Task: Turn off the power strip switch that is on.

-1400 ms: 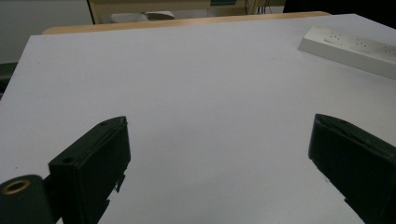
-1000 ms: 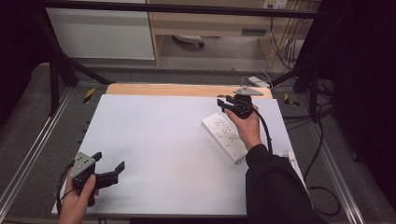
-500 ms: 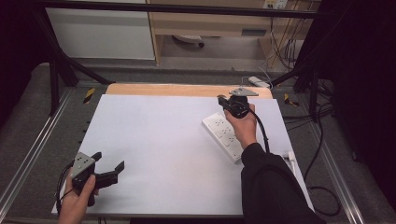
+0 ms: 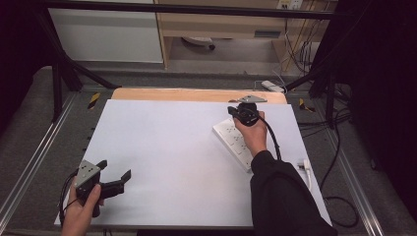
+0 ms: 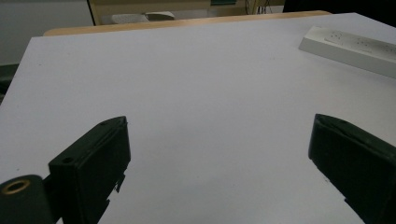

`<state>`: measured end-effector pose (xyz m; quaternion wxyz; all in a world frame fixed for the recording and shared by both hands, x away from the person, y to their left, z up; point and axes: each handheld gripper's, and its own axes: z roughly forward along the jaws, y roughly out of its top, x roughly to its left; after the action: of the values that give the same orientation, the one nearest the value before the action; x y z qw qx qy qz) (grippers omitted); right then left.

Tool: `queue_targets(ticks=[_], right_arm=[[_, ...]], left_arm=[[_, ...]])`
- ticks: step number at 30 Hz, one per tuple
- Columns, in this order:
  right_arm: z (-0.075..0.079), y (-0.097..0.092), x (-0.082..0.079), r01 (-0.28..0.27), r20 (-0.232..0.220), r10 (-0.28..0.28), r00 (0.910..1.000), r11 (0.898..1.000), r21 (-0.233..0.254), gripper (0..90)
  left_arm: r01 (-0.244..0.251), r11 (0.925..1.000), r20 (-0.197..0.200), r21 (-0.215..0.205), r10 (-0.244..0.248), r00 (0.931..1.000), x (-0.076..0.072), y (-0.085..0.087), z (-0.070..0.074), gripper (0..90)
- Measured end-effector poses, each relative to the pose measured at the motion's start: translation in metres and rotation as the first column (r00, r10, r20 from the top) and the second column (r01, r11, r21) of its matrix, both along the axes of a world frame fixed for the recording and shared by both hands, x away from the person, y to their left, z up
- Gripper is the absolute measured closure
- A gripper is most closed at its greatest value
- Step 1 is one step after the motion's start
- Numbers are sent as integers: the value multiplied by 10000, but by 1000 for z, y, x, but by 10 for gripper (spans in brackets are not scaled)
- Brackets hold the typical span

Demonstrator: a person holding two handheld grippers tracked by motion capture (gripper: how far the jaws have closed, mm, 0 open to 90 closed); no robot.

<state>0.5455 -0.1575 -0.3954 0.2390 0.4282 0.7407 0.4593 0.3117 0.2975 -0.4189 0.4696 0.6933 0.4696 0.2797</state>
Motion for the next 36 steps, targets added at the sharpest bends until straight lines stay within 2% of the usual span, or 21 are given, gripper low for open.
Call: queue_targets(ticks=[13, 36], right_arm=[[-12, 12, 2, -305, -514, 285, 9983, 9987, -398, 900], [-24, 22, 2, -662, -978, 586, 9935, 9949, -760, 900]], left_arm=[[32, 10000, -10, 27, -32, 10000, 0, 0, 0, 54], [107, 9999, -36, 69, -106, 9999, 0, -1, 0, 54]])
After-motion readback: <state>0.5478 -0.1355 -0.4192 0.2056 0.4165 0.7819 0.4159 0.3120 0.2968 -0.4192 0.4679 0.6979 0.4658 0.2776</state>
